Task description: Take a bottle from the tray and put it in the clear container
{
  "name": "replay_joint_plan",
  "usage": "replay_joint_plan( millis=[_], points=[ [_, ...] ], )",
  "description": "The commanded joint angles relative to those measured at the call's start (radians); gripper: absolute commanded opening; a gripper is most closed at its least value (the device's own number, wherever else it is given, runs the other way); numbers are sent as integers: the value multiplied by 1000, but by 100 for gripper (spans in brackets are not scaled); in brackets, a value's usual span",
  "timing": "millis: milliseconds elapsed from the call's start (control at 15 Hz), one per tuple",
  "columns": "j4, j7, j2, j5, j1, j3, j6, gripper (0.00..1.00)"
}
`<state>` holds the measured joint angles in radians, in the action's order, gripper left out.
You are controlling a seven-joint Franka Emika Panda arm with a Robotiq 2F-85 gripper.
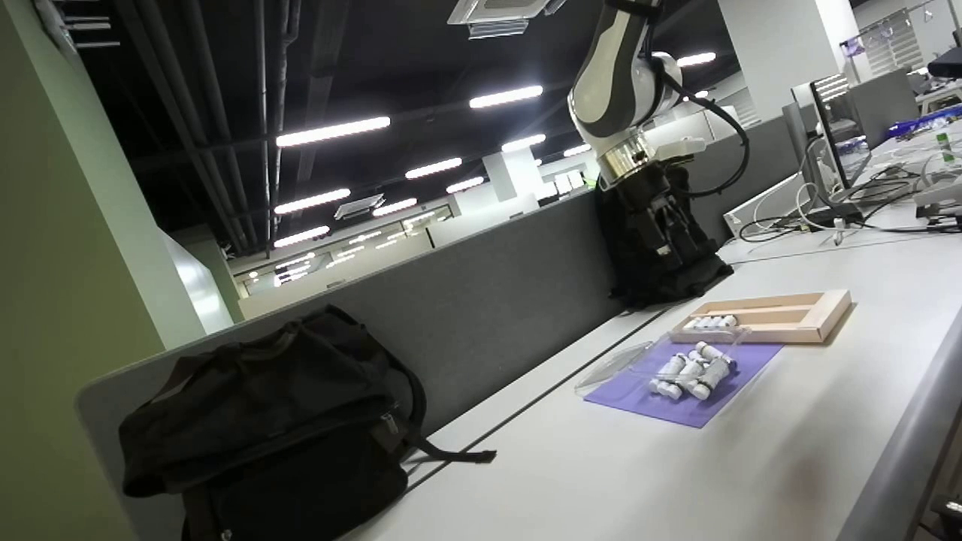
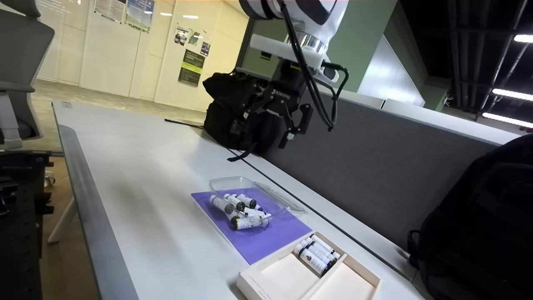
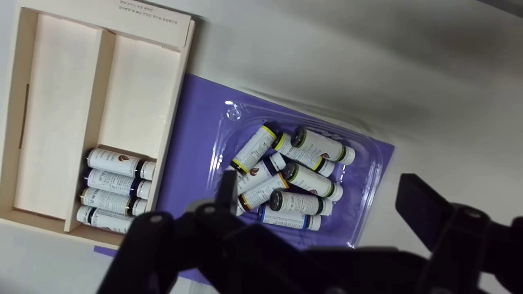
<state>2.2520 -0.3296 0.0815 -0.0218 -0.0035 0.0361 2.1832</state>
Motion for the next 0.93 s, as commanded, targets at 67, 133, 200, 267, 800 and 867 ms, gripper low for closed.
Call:
replay_joint_plan(
  millis=[67, 133, 200, 267, 800, 867],
  points=[
    [-31, -74, 50, -90, -8, -13, 22, 100],
    [-48, -97, 77, -141, -9, -11, 29, 100],
    [-57, -101, 95, -180, -9, -9, 38, 100],
    [-64, -102, 111, -212, -12, -6, 56, 100],
    [-194, -431, 244, -332, -119, 21, 5, 100],
    [-220, -501, 260, -333, -132, 22, -23, 100]
  ],
)
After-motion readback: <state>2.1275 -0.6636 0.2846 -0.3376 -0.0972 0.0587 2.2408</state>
